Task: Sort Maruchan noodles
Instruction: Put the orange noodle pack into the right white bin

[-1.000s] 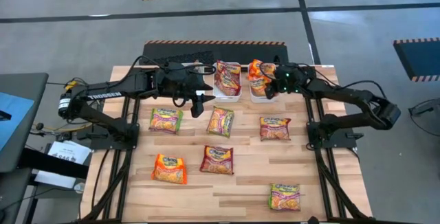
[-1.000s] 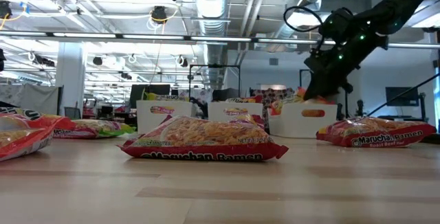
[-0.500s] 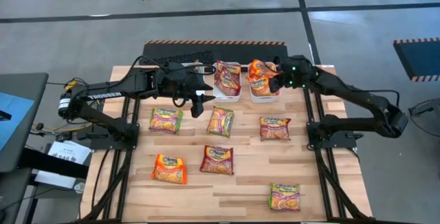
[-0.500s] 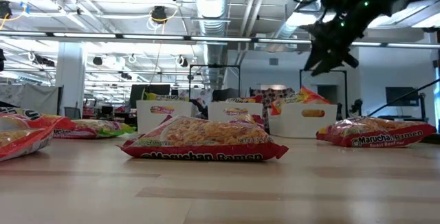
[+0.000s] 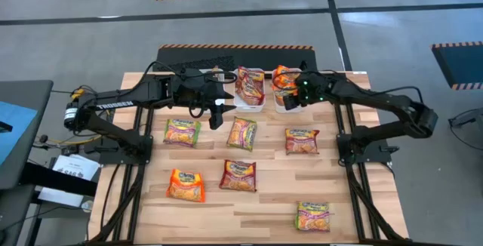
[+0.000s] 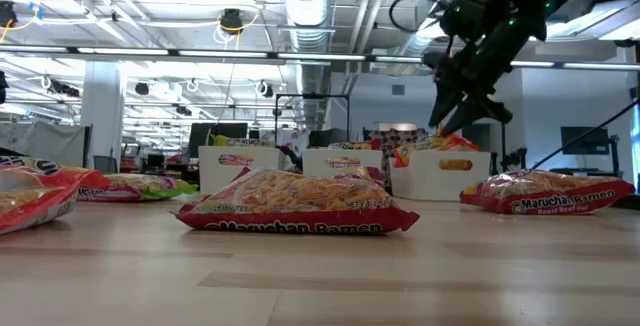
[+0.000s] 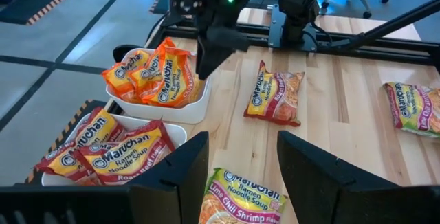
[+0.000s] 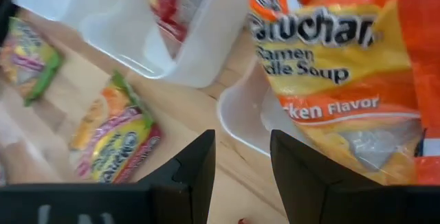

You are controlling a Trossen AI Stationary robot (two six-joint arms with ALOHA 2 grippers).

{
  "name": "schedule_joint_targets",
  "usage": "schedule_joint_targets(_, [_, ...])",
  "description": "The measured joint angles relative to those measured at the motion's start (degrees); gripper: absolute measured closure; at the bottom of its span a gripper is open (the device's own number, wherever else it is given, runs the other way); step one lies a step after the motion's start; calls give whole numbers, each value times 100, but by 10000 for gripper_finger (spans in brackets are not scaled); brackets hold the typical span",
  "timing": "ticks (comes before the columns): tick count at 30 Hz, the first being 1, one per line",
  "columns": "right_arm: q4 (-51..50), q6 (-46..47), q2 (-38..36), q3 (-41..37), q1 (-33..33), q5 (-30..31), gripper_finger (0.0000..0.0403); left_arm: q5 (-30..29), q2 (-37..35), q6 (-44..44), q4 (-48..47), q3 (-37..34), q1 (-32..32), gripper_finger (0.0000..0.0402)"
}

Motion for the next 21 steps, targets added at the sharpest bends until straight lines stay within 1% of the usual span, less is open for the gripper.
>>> schedule_joint_targets(8, [-22, 87, 606, 0, -299, 17, 240, 4, 0, -1, -3, 0, 0, 240])
schedule_joint_targets(14, [-17, 97, 874, 0, -522, 363, 240, 4, 0, -35, -97, 0, 0, 240])
schedule_joint_targets(18, [45, 97, 1058, 0, -699, 413, 240, 6, 0, -57, -193, 0, 0, 240])
schedule_joint_targets(21, [274, 89, 1205, 0, -771, 508, 240, 7, 0, -71, -222, 0, 1, 240])
